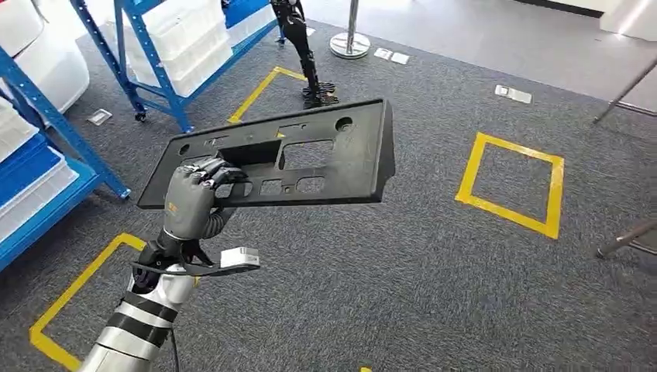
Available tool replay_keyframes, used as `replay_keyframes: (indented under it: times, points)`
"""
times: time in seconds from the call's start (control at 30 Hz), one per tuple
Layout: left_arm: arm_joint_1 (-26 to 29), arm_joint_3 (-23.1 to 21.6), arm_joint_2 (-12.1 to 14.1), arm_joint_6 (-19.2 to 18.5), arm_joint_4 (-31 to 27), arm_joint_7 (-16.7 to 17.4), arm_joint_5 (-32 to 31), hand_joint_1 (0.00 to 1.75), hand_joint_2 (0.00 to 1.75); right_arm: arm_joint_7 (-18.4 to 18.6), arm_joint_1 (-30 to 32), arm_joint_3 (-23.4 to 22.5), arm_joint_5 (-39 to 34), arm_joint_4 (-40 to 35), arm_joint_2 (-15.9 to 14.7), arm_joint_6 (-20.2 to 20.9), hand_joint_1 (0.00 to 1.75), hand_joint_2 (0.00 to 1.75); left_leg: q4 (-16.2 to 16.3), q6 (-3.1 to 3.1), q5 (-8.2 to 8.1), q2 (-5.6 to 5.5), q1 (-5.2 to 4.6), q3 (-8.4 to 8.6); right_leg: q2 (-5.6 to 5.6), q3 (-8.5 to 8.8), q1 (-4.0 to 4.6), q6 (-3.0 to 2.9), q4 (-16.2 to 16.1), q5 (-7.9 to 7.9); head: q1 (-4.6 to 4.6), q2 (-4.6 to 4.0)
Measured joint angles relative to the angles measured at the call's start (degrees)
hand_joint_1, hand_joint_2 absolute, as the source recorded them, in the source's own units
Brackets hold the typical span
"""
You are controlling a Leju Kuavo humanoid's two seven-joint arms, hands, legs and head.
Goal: Take the parts from the cabinet and place them on the table.
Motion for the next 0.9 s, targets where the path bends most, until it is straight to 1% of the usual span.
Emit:
replay_keyframes:
  times: [0.03,0.07,0.1,0.13,0.17,0.2,0.23,0.27,0.3,0.33,0.37,0.4,0.43,0.47,0.5,0.53,0.57,0.6,0.63,0.67,0.7,0.73,0.77,0.8,0.83,0.87,0.9]
  points:
    - [0.00,0.00,0.00,0.00,0.00,0.06,-0.04,1.75,1.75,0.00,0.01,0.00,0.13,0.00,-0.07,0.04,0.00,1.75,0.04,-0.32,-0.24,0.72,0.11,0.22,-1.07,3.53,-0.09,0.67,-6.49,2.24,-0.04,0.00]
    - [-0.03,0.02,0.00,0.00,0.00,0.09,-0.04,1.75,1.75,0.00,-0.04,0.00,0.17,0.00,-0.09,0.11,0.00,1.75,0.09,-0.70,-0.48,1.21,0.00,0.52,-3.64,6.63,-0.06,0.99,-11.68,3.67,0.00,0.00]
    - [-0.07,0.00,0.00,0.00,0.00,0.15,-0.02,1.75,1.75,0.02,-0.21,0.00,0.33,-0.11,0.00,0.35,0.00,1.75,0.08,-1.17,-0.87,1.83,-0.64,0.63,-5.18,7.39,0.48,0.40,-12.27,3.90,0.11,0.00]
    - [-0.35,-0.04,0.09,0.00,0.02,0.46,0.02,1.75,1.75,0.02,-0.31,-0.02,0.42,-0.13,-0.02,0.37,0.00,1.75,0.10,-1.49,-1.13,2.31,-0.65,0.81,-4.12,7.09,0.57,-0.44,-12.57,4.26,-0.18,0.02]
    - [-0.56,-0.11,0.09,0.00,0.02,0.87,0.11,1.75,1.75,0.20,-0.31,-0.02,0.50,-0.13,0.00,0.39,0.00,1.75,0.03,-1.59,-1.18,2.86,-0.74,1.00,-3.49,6.97,0.63,-0.91,-12.48,4.22,-0.13,0.00]
    - [-0.82,-0.22,0.09,0.00,0.02,1.14,0.15,1.75,1.75,0.22,-0.29,-0.02,0.63,-0.13,-0.02,0.39,0.00,1.75,-0.23,-1.81,-1.27,3.52,-0.64,1.33,-2.76,6.85,0.85,-1.22,-12.42,4.11,-0.15,0.02]
    - [-1.02,-0.31,0.09,0.00,0.02,1.31,0.15,1.75,1.75,0.26,-0.28,-0.02,0.77,-0.13,-0.02,0.39,0.00,1.75,-0.36,-2.17,-1.49,4.24,-0.56,1.60,-1.96,6.98,0.68,-1.70,-12.55,4.20,-0.09,0.00]
    - [-1.26,-0.33,0.11,0.00,0.02,1.44,0.20,1.75,1.75,0.26,-0.28,-0.02,0.83,-0.15,-0.04,0.39,0.00,1.75,0.31,-2.63,-2.19,2.25,-0.10,1.37,-1.24,7.25,-0.07,-2.08,-12.72,4.30,-0.26,0.02]
    - [-1.31,-0.37,0.18,0.02,0.02,1.60,0.24,1.75,1.75,0.33,-0.29,-0.02,0.87,-0.15,-0.02,0.39,0.00,1.75,2.79,-2.53,-4.02,-0.76,0.06,0.36,-0.65,7.39,-0.04,-2.51,-12.70,4.21,-0.61,0.00]
    - [-1.30,-0.37,0.24,0.02,0.02,1.81,0.44,1.75,1.75,0.33,-0.34,-0.02,0.98,-0.15,-0.07,0.42,0.00,1.75,7.05,-2.52,-6.35,-2.28,0.00,-1.53,-0.09,7.44,0.04,-3.06,-12.70,4.19,-0.70,0.02]
    - [-1.30,-0.37,0.39,0.02,0.04,1.95,0.53,1.75,1.75,0.33,-0.39,-0.02,1.11,-0.15,-0.09,0.48,0.00,1.75,12.47,-2.56,-8.72,-3.03,-0.03,-4.18,0.60,7.47,0.16,-3.15,-12.70,4.13,-0.81,0.00]
    - [-1.21,-0.37,0.55,0.00,0.18,2.01,0.57,1.75,1.75,0.28,-0.40,-0.02,1.18,-0.17,-0.09,0.55,0.00,1.75,16.83,-2.54,-10.18,-3.28,-0.03,-6.53,1.47,7.47,0.31,-3.18,-12.67,4.11,-0.74,0.00]
    - [-1.10,-0.39,0.72,0.00,0.39,2.10,0.61,1.75,1.75,0.22,-0.39,-0.02,1.18,-0.17,-0.11,0.59,0.00,1.75,19.17,-2.45,-10.33,-3.35,-0.03,-8.08,2.38,7.51,0.44,-3.20,-12.66,4.10,-0.79,0.00]
    - [-1.07,-0.42,0.77,0.00,0.50,2.16,0.68,1.75,1.75,0.17,-0.37,-0.02,1.20,-0.17,-0.15,0.66,0.00,1.75,18.34,-2.28,-8.91,-3.35,-0.02,-8.20,3.32,7.59,0.48,-3.19,-12.61,4.10,-0.74,0.02]
    - [-1.08,-0.46,0.79,0.00,0.52,2.23,0.77,1.75,1.75,0.15,-0.38,-0.02,1.22,-0.17,-0.17,0.74,0.00,1.75,15.12,-2.07,-6.40,-3.39,-0.01,-7.00,4.17,7.71,0.48,-3.18,-12.57,4.09,-0.79,0.02]
    - [-1.13,-0.46,0.92,0.02,0.52,2.30,0.85,1.75,1.75,0.15,-0.36,-0.02,1.29,-0.17,-0.20,0.85,0.00,1.75,9.95,-1.88,-3.28,-3.81,0.03,-4.77,5.05,7.94,0.47,-3.16,-12.56,4.07,-0.79,0.02]
    - [-1.24,-0.46,1.03,0.00,0.52,2.43,0.98,1.75,1.75,0.11,-0.31,-0.02,1.36,-0.17,-0.20,0.90,0.00,1.75,4.67,-1.71,-0.49,-5.36,0.24,-2.40,5.82,8.14,0.45,-3.13,-12.54,4.05,-0.79,0.02]
    - [-1.31,-0.48,1.20,0.00,0.55,2.45,1.00,1.75,1.75,0.09,-0.34,-0.04,1.38,-0.17,-0.20,0.92,0.00,1.75,2.43,-1.65,-0.59,-8.32,0.53,-1.34,6.37,8.00,0.45,-3.05,-12.51,4.07,-0.68,0.00]
    - [-1.34,-0.50,1.22,0.02,0.57,2.45,1.01,1.75,1.75,0.02,-0.55,-0.04,1.46,-0.20,-0.28,0.94,0.00,1.75,0.99,-1.80,-0.75,-8.50,0.64,-0.88,6.94,7.56,0.96,-2.79,-12.15,4.01,-0.63,0.00]
    - [-1.33,-0.57,1.22,0.00,0.65,2.49,1.01,1.75,1.75,0.00,-0.48,-0.04,1.51,-0.20,-0.33,0.94,0.00,1.75,1.39,-1.78,-0.75,-7.93,0.15,-1.02,7.47,7.15,0.52,-2.34,-12.39,4.30,-0.70,0.00]
    - [-1.41,-0.67,1.22,0.00,0.66,2.49,1.01,1.75,1.75,0.00,-0.30,-0.04,1.55,-0.20,-0.35,0.94,0.00,1.75,1.47,-1.48,-0.78,-7.36,-0.14,-1.11,8.19,6.95,0.19,-1.97,-12.56,4.45,-0.79,0.00]
    - [-1.50,-0.70,1.27,0.00,0.66,2.51,1.07,1.75,1.75,0.00,-0.21,-0.04,1.75,-0.20,-0.35,0.94,0.00,1.75,1.31,-1.14,-0.61,-6.71,-0.26,-0.74,8.87,6.83,0.05,-1.39,-12.84,4.65,-0.72,0.00]
    - [-1.73,-0.70,1.27,0.00,0.68,2.58,1.07,1.75,1.75,0.02,-0.17,-0.04,1.86,-0.20,-0.42,0.94,0.00,1.75,0.61,-0.43,-0.10,-5.87,0.26,-0.42,7.69,6.24,0.30,-1.27,-12.25,4.42,-0.72,0.00]
    - [-1.85,-0.72,1.27,0.00,0.68,2.67,1.07,1.75,1.75,0.02,-0.06,-0.04,1.90,-0.20,-0.28,0.94,0.00,1.75,0.48,-0.12,0.05,-5.36,0.04,-0.20,3.75,5.50,0.64,-1.24,-10.80,3.63,-0.57,0.00]
    - [-1.87,-0.72,1.33,0.02,0.66,2.64,1.23,1.75,1.75,0.07,-0.17,-0.04,1.97,-0.20,-0.15,0.92,0.00,1.75,0.47,0.15,0.07,-4.67,-0.05,-0.20,1.61,3.65,0.72,-1.44,-7.20,1.85,-0.15,0.02]
    - [-1.84,-0.70,1.44,0.02,0.70,2.64,1.36,1.75,1.75,0.07,-0.39,-0.04,2.05,-0.20,-0.13,0.90,0.00,1.75,0.47,0.23,0.02,-3.78,-0.27,-0.23,0.84,0.95,0.61,-1.64,-1.93,-0.26,-0.18,0.00]
    - [-1.83,-0.70,1.55,0.00,0.79,2.64,1.40,1.75,1.75,0.07,-0.47,-0.04,2.05,-0.20,-0.09,0.90,0.00,1.75,0.47,0.32,-0.04,-2.95,-0.40,-0.28,0.67,-1.38,0.56,-1.70,2.63,-1.80,-0.22,0.02]
